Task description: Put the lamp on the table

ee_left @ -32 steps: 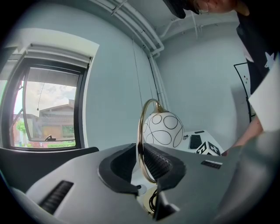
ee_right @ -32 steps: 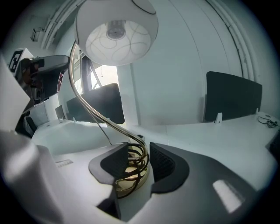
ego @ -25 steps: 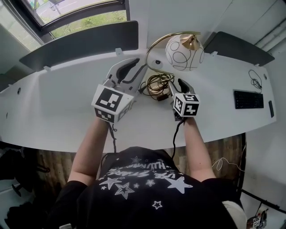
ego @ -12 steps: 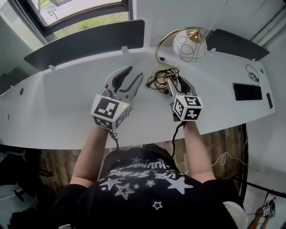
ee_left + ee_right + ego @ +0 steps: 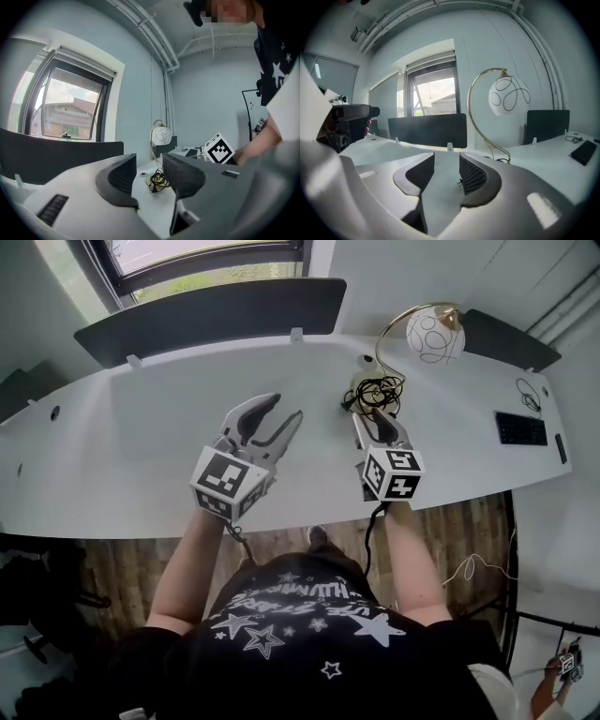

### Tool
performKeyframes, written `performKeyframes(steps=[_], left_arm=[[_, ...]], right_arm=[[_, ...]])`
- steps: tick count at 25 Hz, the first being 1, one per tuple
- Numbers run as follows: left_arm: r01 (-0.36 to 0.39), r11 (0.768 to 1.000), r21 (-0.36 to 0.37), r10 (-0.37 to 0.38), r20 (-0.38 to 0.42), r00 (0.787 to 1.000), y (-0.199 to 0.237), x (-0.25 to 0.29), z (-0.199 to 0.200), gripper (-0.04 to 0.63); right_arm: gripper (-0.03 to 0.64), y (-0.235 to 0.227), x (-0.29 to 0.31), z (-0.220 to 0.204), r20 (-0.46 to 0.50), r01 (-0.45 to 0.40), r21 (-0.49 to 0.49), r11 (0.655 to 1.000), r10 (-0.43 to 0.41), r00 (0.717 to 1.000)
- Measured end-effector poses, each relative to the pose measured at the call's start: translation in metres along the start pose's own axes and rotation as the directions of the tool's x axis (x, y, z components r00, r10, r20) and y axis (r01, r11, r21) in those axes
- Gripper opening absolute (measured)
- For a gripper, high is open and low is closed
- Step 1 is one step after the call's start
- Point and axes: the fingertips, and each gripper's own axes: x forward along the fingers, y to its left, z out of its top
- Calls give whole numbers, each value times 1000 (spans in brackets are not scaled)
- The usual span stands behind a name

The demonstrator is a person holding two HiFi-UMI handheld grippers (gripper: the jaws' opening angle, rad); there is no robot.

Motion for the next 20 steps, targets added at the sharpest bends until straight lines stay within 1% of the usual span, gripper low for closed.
performKeyframes(steps=[3,6,8,10,12,15,17,20], left_arm=[[13,1000,3,-13,8,1000,4,-32,-5,164],[12,1000,7,-12,7,1000,10,-67,-9,163],[3,1000,9,-3,13,1000,16,-89,-13,159],[-13,1000,8,13,22,1000,21,-111,-18,122],[-18,1000,9,18,29,999,25,-132,-23,73],[-10,1000,-12,10,24,1000,27,-158,-31,37],[14,1000,-23,-14,18,1000,22,-172,-40,17],[53,997,-51,-53,-5,999,9,-182,-51,9]], right_arm=[[154,32,-9,2,12,9,-8,1000,-9,1000],[62,65,-22,6,51,35,-18,999,-34,998],[25,86,-32,8,73,44,-11,999,-43,996],[8,106,-44,6,88,53,-1,999,-52,995],[2,125,-57,3,95,62,9,998,-62,994],[2,150,-79,-10,86,76,26,997,-78,993],[2,162,-95,-25,65,94,35,995,-96,993],[2,167,-120,-49,21,127,47,991,-128,992]])
